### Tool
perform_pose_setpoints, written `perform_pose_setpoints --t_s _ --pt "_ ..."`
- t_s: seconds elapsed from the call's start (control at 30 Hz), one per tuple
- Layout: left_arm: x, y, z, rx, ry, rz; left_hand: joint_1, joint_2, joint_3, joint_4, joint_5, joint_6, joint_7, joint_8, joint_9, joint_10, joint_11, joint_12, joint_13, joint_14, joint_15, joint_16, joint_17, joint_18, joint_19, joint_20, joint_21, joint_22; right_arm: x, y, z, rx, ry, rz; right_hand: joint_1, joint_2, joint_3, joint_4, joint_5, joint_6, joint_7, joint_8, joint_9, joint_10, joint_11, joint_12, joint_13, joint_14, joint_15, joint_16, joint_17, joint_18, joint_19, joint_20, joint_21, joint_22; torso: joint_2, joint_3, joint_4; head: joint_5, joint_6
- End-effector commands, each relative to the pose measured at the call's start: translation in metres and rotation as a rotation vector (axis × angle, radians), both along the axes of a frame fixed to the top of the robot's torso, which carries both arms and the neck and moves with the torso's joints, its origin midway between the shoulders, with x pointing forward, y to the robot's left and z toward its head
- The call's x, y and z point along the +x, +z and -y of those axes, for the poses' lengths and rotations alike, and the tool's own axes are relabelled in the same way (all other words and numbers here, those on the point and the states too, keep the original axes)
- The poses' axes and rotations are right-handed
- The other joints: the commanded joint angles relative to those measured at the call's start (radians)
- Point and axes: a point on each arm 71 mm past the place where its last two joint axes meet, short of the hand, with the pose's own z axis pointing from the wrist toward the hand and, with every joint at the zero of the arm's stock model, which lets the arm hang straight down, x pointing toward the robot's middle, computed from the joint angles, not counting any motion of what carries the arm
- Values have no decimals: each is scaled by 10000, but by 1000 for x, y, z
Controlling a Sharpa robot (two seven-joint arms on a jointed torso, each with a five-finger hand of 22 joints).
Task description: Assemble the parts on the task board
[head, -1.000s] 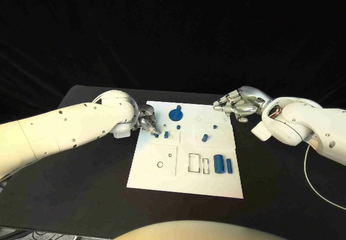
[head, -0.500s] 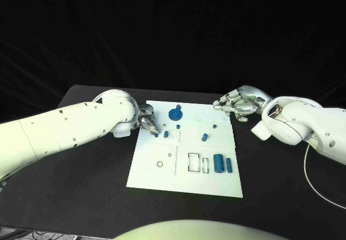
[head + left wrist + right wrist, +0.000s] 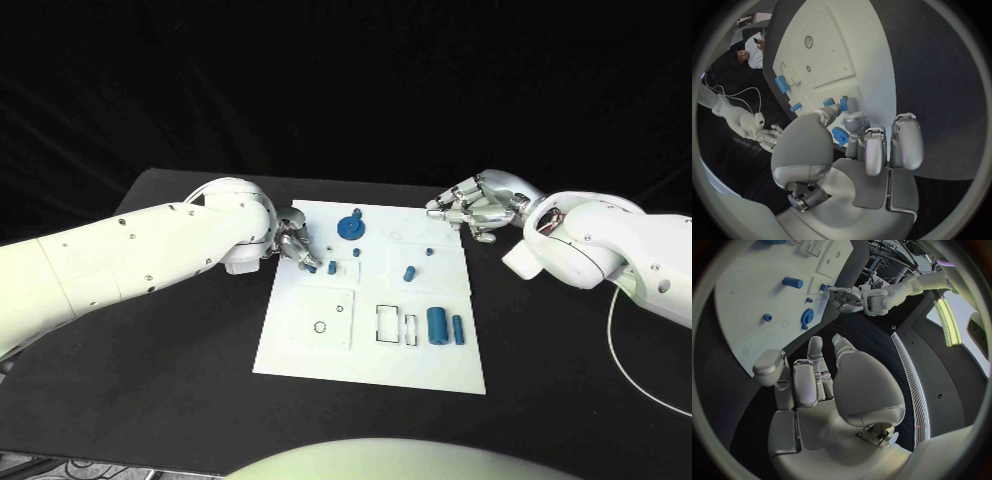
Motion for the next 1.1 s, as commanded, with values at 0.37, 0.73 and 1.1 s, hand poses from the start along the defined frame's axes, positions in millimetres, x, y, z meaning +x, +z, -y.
perform_pose_setpoints --t_s 0.37,0.73,1.1 --pt "-2 -3 4 108 -154 -218 -158 22 -192 88 -24 50 19 -58 -31 90 -10 64 44 1044 -98 24 2634 -185 159 5 92 818 -1 0 -2 29 162 14 -20 96 -58 20 84 9 19 55 1 -100 -7 -28 -17 218 3 -48 -16 207 -46 -1 -67 -22 -3 -4 3 -10 -39" --pt "-1 -2 7 -54 -60 8 -173 72 -244 125 -14 78 7 -61 -41 133 -19 145 145 1044 -103 24 2634 -195 181 1 128 858 -1 0 -2 34 181 15 -25 103 -65 29 100 6 20 56 0 -101 -6 -27 -21 219 3 -49 -14 208 -47 -1 -71 -28 1 -6 -5 -11 -15" --pt "-2 -2 7 50 -115 -116 -221 52 -357 167 -23 114 0 -64 -53 171 -27 197 209 1044 -111 24 2634 -205 203 -5 163 899 0 0 -2 32 194 3 -31 110 -75 40 122 4 21 58 0 -103 -5 -25 -25 218 4 -59 -25 208 -46 -1 -74 -28 -6 -5 5 -22 -43"
